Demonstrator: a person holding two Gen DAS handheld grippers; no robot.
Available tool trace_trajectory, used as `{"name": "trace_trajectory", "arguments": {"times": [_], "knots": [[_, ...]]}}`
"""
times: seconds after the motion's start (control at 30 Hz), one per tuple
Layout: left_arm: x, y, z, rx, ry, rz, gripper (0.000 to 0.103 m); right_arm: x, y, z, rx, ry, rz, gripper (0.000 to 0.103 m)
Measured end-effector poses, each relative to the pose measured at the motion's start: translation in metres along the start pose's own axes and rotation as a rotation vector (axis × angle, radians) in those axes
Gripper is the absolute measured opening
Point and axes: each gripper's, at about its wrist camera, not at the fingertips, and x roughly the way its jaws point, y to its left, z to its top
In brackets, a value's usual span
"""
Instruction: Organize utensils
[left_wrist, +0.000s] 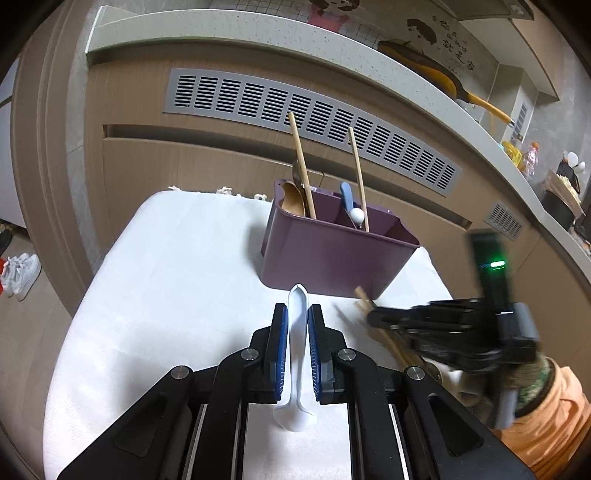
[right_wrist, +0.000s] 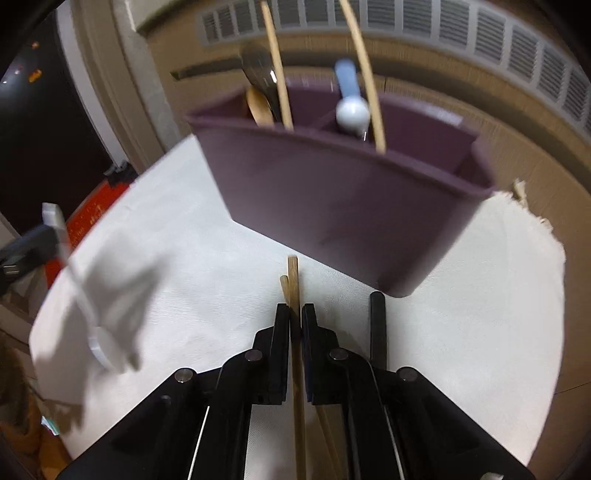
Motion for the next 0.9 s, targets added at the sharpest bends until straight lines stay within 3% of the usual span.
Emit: {"name": "trace_trajectory", "arguments": {"times": [0.33,0.67,0.77,0.9], "knots": [[-0.01,-0.01,0.004,0.018,-0.016,-0.005,0.011,-0.091,0.008,-0.008,0.002,-0.165,0.062,0.007],[-0.034,-0.035,0.019,0.076,-0.072,-0.023,0.011,-0.167,0.015,0.0,-0.019,-0.354,0.052,0.006],[-0.041,-0.042,0.024,0.084,-0.091,-0.028,0.011,-0.163,0.021,-0.002,-0.045,-0.331,0.045,0.006],[-0.042,-0.045,0.021,0.084,-0.086,-0.026,0.012,-0.113,0.02,-0.013,-0.069,-0.223,0.029,0.012]]}}
